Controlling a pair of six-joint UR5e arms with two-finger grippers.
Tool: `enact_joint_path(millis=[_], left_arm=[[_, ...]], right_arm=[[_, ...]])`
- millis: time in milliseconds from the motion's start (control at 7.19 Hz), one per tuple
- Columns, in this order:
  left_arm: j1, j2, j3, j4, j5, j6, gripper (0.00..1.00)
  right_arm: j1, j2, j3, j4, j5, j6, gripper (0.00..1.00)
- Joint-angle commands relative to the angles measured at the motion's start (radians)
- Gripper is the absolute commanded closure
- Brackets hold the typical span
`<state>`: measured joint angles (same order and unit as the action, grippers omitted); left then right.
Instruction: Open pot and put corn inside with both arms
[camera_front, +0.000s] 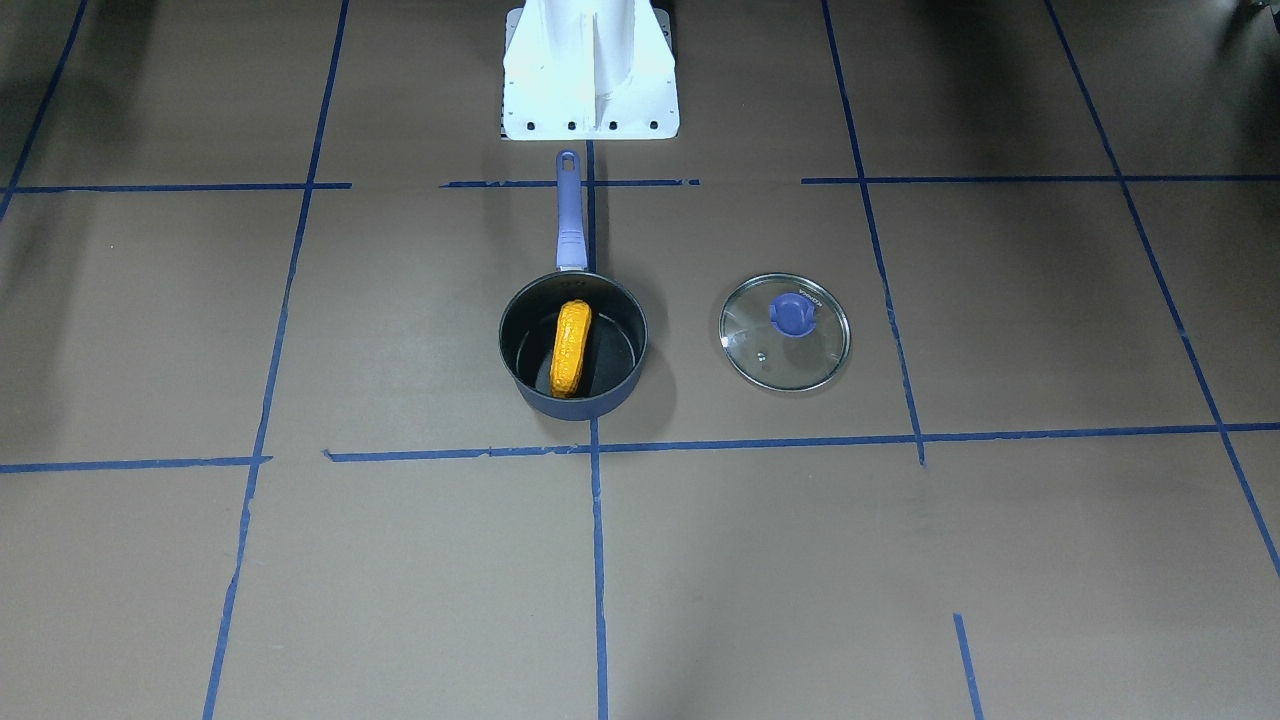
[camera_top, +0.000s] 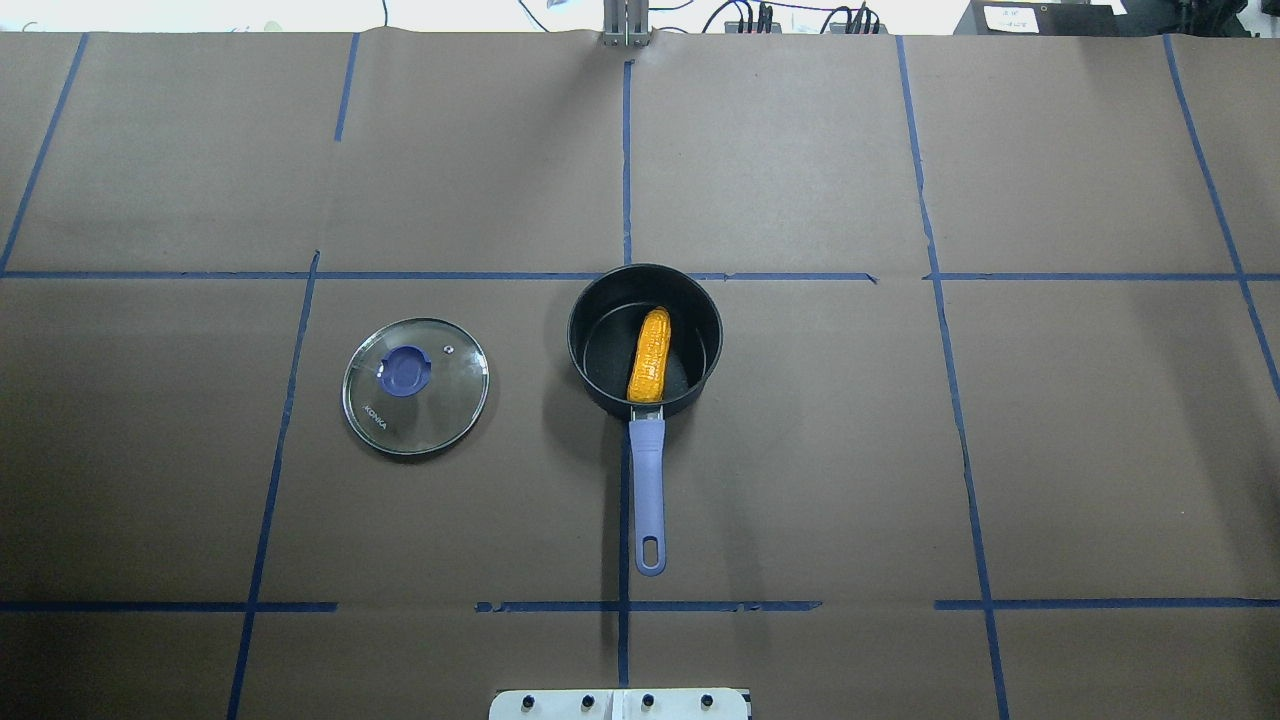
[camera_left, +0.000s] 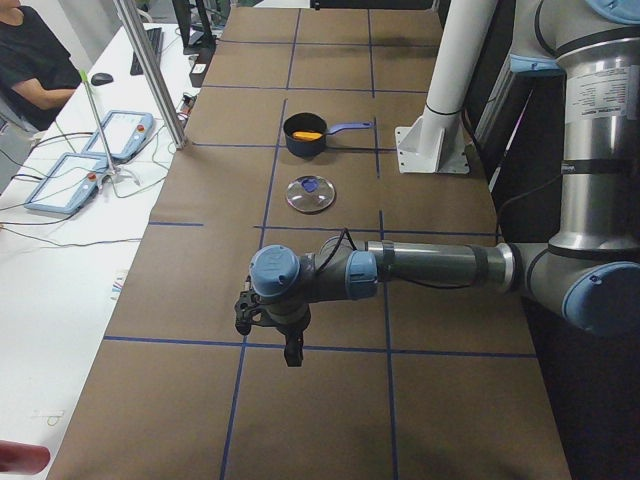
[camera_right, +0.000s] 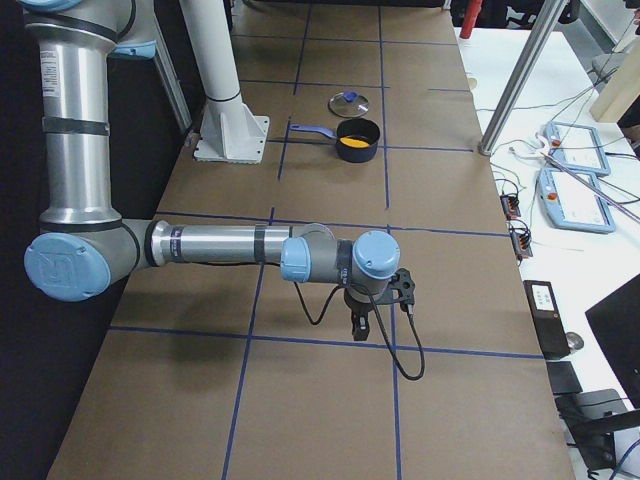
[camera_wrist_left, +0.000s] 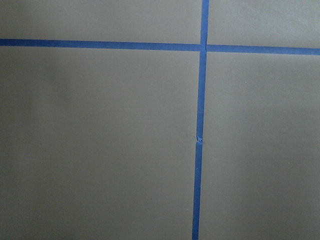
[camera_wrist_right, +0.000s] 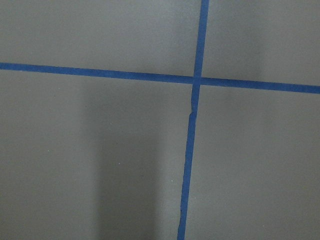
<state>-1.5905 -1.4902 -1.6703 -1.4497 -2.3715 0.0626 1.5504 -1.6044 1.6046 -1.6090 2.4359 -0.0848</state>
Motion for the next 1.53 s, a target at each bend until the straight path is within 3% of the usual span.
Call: enact_joint_path(millis=[0, 1391], left_arm=[[0.001, 0.011, 0.006, -0.012, 0.0, -0.001, 0.0], [0.001, 0.013, 0.024, -0.034, 0.003, -0.003, 0.0]], right_arm=[[0.048, -0.025, -0.046, 0.061, 0.015, -0.006, 0.0], [0.053, -0.014, -0.04, 0.09, 0.012, 0.028, 0.0]])
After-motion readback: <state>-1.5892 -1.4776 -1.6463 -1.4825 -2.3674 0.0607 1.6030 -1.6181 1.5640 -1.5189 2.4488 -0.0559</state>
